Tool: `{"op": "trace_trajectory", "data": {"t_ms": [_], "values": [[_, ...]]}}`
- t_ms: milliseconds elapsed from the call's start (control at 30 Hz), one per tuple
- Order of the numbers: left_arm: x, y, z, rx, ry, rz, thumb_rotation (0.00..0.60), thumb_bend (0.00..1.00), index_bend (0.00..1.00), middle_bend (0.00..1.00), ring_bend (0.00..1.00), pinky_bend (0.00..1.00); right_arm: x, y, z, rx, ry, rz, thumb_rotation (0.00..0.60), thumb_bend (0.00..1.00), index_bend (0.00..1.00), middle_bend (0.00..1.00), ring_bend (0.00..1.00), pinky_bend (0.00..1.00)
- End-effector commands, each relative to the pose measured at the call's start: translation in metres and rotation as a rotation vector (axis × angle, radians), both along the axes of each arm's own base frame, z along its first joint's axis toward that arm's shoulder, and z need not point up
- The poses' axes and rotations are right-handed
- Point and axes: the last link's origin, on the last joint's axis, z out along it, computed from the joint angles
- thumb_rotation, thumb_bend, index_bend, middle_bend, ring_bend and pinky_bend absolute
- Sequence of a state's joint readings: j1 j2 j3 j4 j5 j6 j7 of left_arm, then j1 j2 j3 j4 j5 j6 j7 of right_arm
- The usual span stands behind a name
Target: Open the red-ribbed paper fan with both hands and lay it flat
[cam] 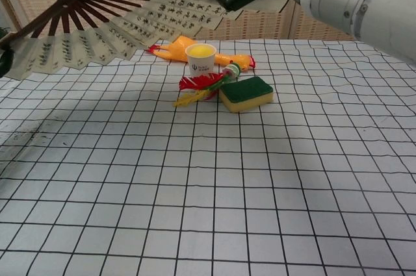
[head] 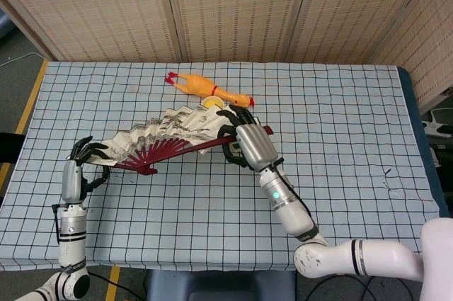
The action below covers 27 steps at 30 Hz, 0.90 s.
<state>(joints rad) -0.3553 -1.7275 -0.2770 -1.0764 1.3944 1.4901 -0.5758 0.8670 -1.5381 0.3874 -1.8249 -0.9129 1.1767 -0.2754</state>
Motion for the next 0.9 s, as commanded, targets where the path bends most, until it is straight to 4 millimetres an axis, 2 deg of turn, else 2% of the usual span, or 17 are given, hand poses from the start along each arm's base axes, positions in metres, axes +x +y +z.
{"op": "trace_trajectory", "data": {"t_ms": [33, 267, 500, 767, 900], "values": [[-0.005, -0.001, 0.005, 0.035, 0.019, 0.002, 0.6, 0.5, 0.58, 0.3, 0.13, 0.1, -0.011, 0.003, 0.008, -0.034, -0.042, -0.011, 0.6, 0.72, 0.7, 0.14, 0.0, 0.0], [-0.014, -0.007, 0.005, 0.044, 0.029, 0.008, 0.6, 0.5, 0.55, 0.27, 0.13, 0.1, -0.035, 0.008, 0.011, -0.082, -0.077, -0.024, 0.6, 0.72, 0.7, 0.14, 0.0, 0.0], [-0.023, -0.01, 0.0, 0.019, 0.08, 0.002, 0.6, 0.5, 0.52, 0.26, 0.13, 0.1, -0.06, 0.022, 0.001, -0.094, -0.043, -0.026, 0.6, 0.72, 0.69, 0.14, 0.0, 0.0], [-0.043, -0.016, -0.003, 0.001, 0.156, 0.017, 0.6, 0.5, 0.53, 0.26, 0.13, 0.1, -0.092, 0.037, -0.01, -0.118, 0.059, -0.003, 0.6, 0.72, 0.67, 0.14, 0.0, 0.0], [-0.052, -0.019, -0.009, -0.023, 0.187, 0.022, 0.6, 0.5, 0.52, 0.25, 0.13, 0.1, -0.11, 0.043, -0.021, -0.105, 0.132, 0.003, 0.6, 0.71, 0.61, 0.14, 0.0, 0.0]]}}
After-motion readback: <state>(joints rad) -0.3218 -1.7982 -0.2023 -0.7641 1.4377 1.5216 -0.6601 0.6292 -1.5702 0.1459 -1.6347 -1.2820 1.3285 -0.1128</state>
